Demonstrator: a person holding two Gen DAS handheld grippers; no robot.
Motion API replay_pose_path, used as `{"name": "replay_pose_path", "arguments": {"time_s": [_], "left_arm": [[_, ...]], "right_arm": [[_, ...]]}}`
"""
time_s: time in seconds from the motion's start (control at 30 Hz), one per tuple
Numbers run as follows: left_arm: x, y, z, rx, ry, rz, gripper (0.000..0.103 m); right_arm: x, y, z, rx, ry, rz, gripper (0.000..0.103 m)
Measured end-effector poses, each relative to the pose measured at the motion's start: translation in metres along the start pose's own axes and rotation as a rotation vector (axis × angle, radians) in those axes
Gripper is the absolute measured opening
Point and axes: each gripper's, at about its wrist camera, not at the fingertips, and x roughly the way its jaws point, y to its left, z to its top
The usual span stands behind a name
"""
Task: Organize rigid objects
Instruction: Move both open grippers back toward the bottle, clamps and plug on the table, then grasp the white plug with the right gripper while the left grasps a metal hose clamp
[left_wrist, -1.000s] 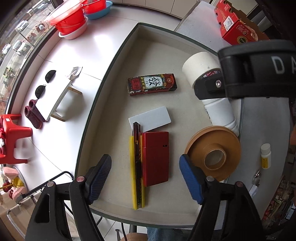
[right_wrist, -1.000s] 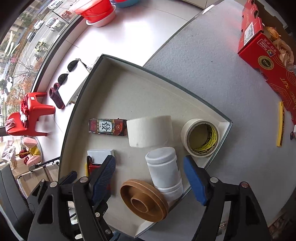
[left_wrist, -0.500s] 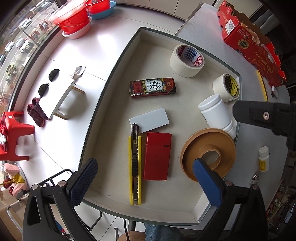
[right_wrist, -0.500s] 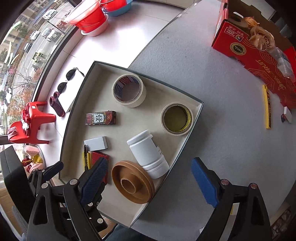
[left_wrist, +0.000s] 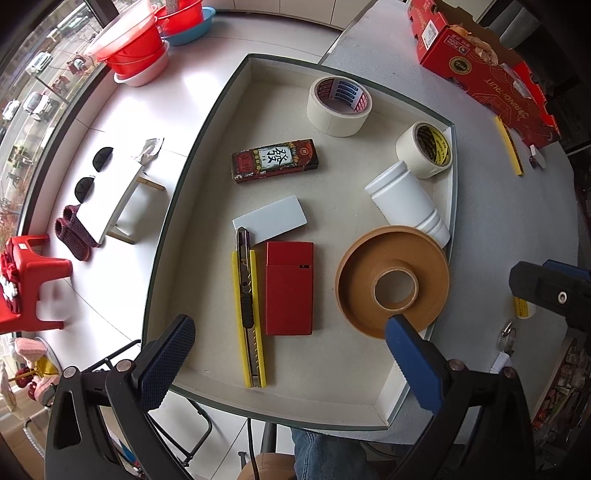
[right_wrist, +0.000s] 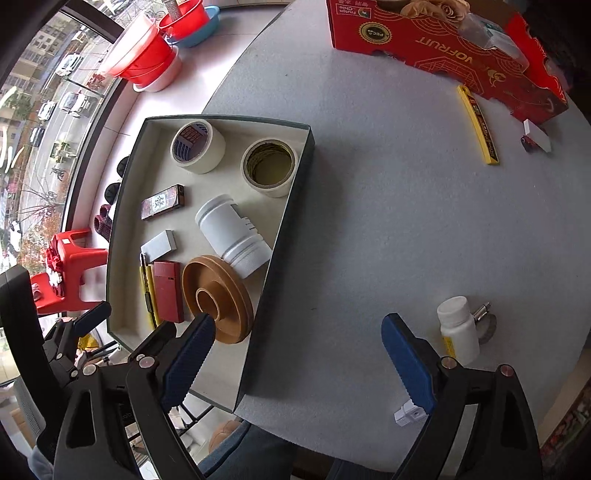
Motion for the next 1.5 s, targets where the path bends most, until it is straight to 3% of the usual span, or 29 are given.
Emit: {"name": "replay_pose_path", "arguments": {"time_s": [0.27, 0.5, 0.9, 1.23, 1.43, 1.5], "left_arm": [[-0.007, -0.034, 0.000, 0.112, 0.000, -0.010, 0.103], [-0.012, -0.094, -0.005, 0.266, -0.001, -0.031, 0.103], [0.011, -0.203, -0.027, 0.515, 0.092, -0.074, 0.103], [0.050, -0.261, -0.032, 0.522, 0.136, -0.106, 0.103], [0.078, -0.272, -0.032, 0.525, 0.161, -0.052, 0.103], [0.078, -0.271, -0.036, 0.564, 0.128, -0.031, 0.103]], "right_arm": [[-0.010, -0.052, -0.038, 0.114, -0.014, 0.000, 0.092], [-0.016, -0.122, -0.072, 0.302, -0.028, 0.001, 0.092], [-0.003, -0.213, -0.145, 0.572, 0.021, 0.023, 0.092], [0.006, -0.253, -0.193, 0.653, 0.060, 0.034, 0.092], [0.009, -0.268, -0.210, 0.646, 0.074, 0.030, 0.092], [0.012, -0.262, -0.210, 0.619, 0.068, 0.029, 0.092]]}}
